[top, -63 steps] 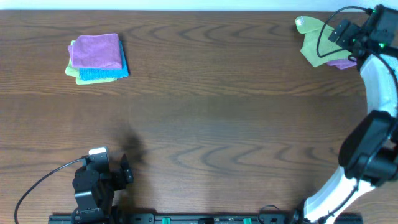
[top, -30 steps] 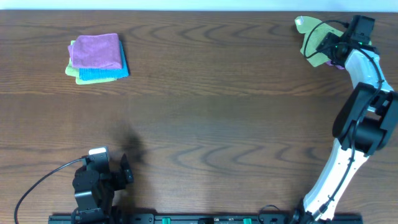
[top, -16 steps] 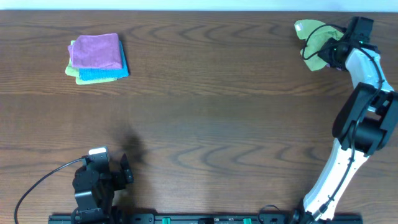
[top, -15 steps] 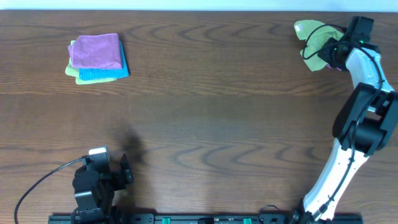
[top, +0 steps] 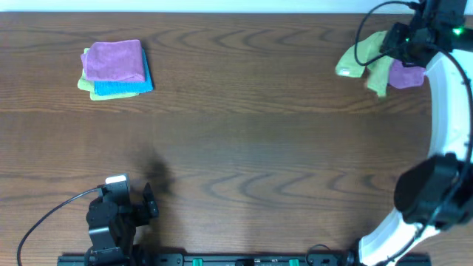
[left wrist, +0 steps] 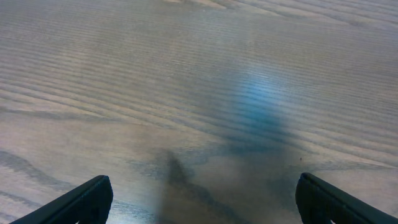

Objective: Fold the cloth
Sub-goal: 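Carry the green cloth left to table center and lower it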

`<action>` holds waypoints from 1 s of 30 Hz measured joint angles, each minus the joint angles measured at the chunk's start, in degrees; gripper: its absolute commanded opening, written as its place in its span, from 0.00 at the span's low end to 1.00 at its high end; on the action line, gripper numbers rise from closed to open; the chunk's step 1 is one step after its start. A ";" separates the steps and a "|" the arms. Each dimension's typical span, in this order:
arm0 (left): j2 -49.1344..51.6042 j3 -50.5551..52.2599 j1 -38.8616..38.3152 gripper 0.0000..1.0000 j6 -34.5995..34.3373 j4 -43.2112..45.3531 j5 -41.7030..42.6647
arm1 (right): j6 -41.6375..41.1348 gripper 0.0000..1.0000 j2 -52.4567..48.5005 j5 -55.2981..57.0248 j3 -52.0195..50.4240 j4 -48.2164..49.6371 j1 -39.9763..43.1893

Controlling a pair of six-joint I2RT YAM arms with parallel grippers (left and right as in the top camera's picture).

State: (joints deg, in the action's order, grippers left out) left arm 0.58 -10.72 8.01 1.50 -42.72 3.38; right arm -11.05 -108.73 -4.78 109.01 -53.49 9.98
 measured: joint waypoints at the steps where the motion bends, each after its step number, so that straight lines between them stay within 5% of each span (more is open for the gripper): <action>1: 0.00 0.00 0.00 0.95 0.00 0.00 0.00 | 0.22 0.01 0.96 -0.02 0.02 -0.59 -0.79; 10: 0.00 0.00 0.00 0.95 0.00 0.00 0.00 | 1.25 0.01 3.23 -3.82 0.02 -12.02 -8.09; 20: 0.00 0.00 0.02 0.95 0.00 0.00 0.00 | 2.19 0.01 3.23 -6.10 0.02 -20.74 -25.92; 30: 0.00 0.00 0.02 0.95 0.00 0.00 0.00 | 4.46 0.01 2.36 -2.71 -0.44 -15.41 -31.39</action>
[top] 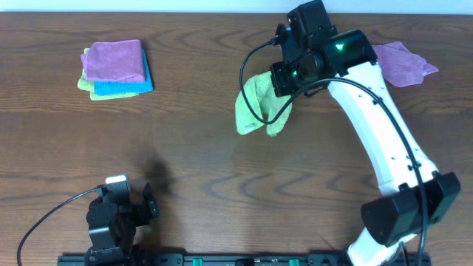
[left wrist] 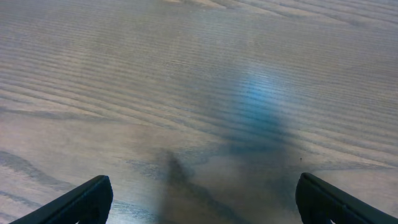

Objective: Fold the cloth
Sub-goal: 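Carry the green cloth left to table center and lower it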

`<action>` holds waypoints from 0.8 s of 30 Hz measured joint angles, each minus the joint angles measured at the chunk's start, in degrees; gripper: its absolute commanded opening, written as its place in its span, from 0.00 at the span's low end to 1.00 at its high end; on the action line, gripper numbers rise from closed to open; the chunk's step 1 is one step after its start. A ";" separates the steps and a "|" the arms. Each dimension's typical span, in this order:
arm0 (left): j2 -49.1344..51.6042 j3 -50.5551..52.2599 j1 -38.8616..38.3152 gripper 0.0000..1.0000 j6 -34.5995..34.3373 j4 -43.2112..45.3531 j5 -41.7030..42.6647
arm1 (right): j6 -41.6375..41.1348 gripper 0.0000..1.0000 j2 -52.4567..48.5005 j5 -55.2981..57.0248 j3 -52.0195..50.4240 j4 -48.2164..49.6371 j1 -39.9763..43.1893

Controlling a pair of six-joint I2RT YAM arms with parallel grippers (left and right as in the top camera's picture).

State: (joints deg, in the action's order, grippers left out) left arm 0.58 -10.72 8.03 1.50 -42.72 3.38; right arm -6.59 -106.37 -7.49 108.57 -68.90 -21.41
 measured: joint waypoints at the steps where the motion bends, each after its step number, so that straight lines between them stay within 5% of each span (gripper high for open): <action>1: 0.00 0.00 -0.02 0.95 0.00 0.00 0.00 | 0.31 0.01 -0.72 0.26 -0.63 0.83 0.15; 18: 0.00 0.00 0.00 0.95 0.00 0.00 0.00 | 4.35 0.01 -19.02 14.34 -3.04 21.77 4.37; 21: 0.00 0.00 -0.02 0.95 0.00 0.00 0.00 | 5.01 0.38 -20.39 17.86 -3.04 27.47 6.67; 22: 0.00 0.00 -0.02 0.95 0.00 0.00 0.00 | 5.25 0.64 -20.70 19.02 -3.06 28.83 7.43; 24: 0.00 0.00 0.00 0.95 0.00 0.00 0.00 | 5.35 0.82 -20.76 21.14 -3.10 30.73 8.50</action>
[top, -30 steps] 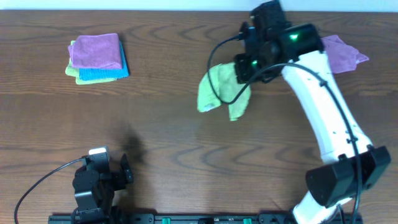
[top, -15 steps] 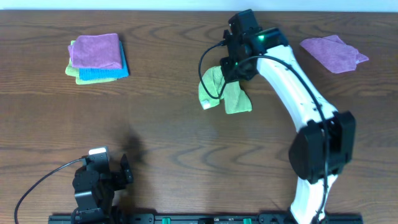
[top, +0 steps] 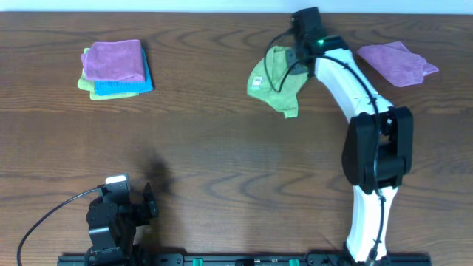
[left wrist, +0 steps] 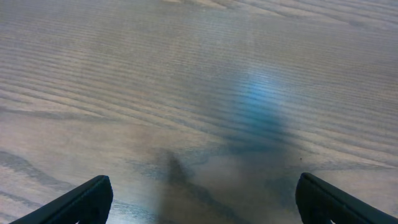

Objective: Fold the cloth

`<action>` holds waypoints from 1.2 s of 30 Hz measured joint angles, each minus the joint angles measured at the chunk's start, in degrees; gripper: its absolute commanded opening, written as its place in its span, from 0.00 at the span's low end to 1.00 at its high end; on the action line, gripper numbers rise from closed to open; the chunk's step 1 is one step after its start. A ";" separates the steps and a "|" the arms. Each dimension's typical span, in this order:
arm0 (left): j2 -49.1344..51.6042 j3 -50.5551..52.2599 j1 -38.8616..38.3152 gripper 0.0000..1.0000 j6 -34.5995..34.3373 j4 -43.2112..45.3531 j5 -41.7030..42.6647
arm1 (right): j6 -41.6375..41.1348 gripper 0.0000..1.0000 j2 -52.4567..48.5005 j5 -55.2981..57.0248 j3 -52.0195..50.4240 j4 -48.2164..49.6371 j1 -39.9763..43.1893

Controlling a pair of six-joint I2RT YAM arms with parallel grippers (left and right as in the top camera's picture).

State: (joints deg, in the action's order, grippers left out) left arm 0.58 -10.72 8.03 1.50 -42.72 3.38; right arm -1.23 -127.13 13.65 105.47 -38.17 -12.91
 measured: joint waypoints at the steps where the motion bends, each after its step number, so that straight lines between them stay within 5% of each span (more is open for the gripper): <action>1: 0.00 0.00 -0.02 0.96 0.00 0.00 -0.02 | 0.00 0.89 0.00 1.18 0.00 0.79 0.50; 7: 0.00 0.00 -0.02 0.95 0.00 0.00 0.00 | -1.18 0.89 0.15 6.12 0.39 -4.76 1.49; 20: 0.00 0.00 -0.02 0.95 -0.02 0.00 0.00 | -1.53 0.87 15.15 -6.91 1.70 -25.46 -7.13; 36: 0.00 0.00 -0.02 0.95 -0.02 0.02 0.00 | -1.05 0.78 6.64 -12.68 -13.07 -17.18 -7.37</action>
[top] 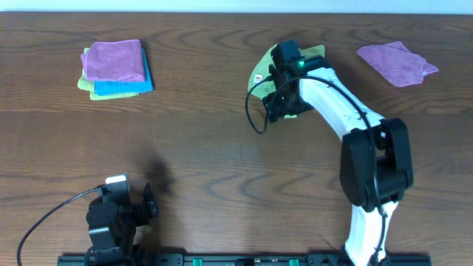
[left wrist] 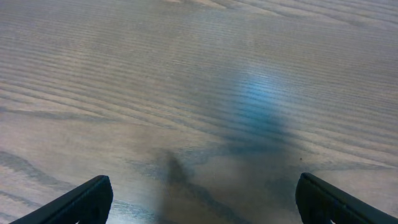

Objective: Fold the cloth

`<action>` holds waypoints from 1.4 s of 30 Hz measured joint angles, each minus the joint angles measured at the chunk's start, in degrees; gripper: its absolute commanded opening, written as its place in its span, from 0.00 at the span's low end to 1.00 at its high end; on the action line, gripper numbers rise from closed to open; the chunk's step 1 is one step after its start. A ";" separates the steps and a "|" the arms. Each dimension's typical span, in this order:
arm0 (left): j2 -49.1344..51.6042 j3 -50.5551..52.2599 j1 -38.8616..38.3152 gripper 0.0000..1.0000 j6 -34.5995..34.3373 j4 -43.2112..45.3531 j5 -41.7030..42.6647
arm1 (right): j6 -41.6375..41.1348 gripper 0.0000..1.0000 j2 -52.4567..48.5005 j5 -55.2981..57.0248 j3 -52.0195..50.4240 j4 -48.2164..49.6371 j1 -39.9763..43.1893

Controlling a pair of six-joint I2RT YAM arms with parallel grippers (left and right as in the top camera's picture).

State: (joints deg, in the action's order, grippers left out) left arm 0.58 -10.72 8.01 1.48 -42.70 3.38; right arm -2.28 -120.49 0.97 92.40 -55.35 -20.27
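A green cloth (top: 260, 72) lies rumpled at the far middle of the table, most of it under my right arm. My right gripper (top: 278, 109) reaches over it toward the near side, and a green edge shows at its tip. It appears shut on that edge, though the fingers themselves are hidden from above. My left gripper (top: 150, 201) rests by the front edge at the left. In the left wrist view it (left wrist: 202, 202) is open over bare wood, with nothing between its fingertips (left wrist: 84, 198).
A stack of folded cloths (top: 114, 68), purple on blue on green, sits at the far left. A loose purple cloth (top: 399, 62) lies at the far right. The wooden table (top: 222, 162) is bare across its middle and front.
My right gripper has moved from the far edge toward the near side. The green cloth, which hung from it in a bunch, now lies lower and spread under the arm. The left arm is unchanged.
My right gripper first held the green cloth at the far right, over the purple one. Then it held the cloth at the table's middle, with the purple one left behind. Later it was at the far edge, and now the cloth lies under the arm.
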 measured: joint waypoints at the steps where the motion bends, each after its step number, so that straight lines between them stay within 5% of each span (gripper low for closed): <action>1: 0.00 0.00 0.00 0.95 0.00 0.00 0.00 | 0.00 0.77 -0.17 -0.02 0.00 -0.04 0.00; 26: 0.00 0.00 0.00 0.96 0.02 -0.02 0.00 | 0.22 0.60 -4.28 2.67 -0.11 6.10 0.00; 33: 0.00 0.00 0.00 0.95 0.00 -0.02 0.00 | 0.48 0.34 -5.16 4.94 -0.11 6.99 0.02; 37: 0.00 0.00 0.02 0.95 0.00 0.00 0.00 | 0.59 0.05 -5.16 5.55 -0.11 6.95 0.33; 42: 0.00 0.00 0.00 0.95 0.00 0.00 0.00 | 0.39 0.01 -5.16 7.13 -0.11 5.88 1.05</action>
State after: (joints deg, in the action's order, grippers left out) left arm 0.58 -10.72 8.01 1.48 -42.70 3.38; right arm -1.89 -125.64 8.10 92.29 -49.47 -19.22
